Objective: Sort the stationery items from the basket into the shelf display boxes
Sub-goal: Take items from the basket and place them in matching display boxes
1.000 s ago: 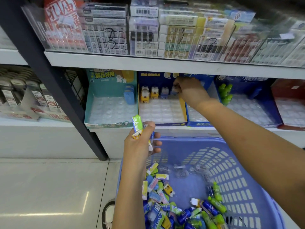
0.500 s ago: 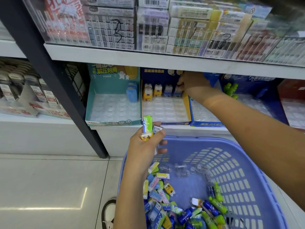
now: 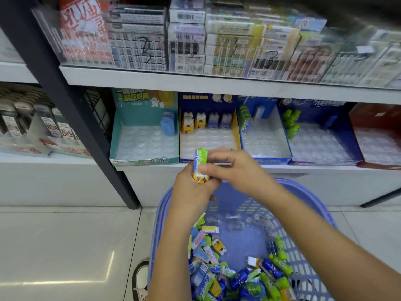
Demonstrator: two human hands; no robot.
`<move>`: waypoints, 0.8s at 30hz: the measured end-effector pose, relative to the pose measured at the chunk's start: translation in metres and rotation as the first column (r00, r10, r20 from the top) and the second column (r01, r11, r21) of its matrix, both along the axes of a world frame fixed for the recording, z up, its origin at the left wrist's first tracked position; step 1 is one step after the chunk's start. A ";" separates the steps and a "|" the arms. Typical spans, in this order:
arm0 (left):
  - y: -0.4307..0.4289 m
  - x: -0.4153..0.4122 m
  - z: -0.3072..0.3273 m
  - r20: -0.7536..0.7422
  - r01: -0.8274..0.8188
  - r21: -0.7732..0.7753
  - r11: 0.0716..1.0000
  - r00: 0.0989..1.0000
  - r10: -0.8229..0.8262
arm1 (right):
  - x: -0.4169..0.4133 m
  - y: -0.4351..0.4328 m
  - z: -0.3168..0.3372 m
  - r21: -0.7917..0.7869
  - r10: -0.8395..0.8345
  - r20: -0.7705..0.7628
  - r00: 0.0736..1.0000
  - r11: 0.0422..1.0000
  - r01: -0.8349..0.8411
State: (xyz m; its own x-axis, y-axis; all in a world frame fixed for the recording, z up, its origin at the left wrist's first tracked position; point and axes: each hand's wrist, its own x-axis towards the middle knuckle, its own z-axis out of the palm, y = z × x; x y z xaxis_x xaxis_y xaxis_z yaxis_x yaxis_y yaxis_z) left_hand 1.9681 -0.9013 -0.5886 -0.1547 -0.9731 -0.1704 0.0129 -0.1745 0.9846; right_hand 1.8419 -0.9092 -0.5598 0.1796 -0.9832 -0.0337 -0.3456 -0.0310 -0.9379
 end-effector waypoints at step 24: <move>0.009 -0.041 -0.006 -0.276 -0.058 0.413 0.909 0.943 0.185 | -0.137 -0.057 -0.008 -0.064 -0.491 -0.125 0.862 0.871 0.486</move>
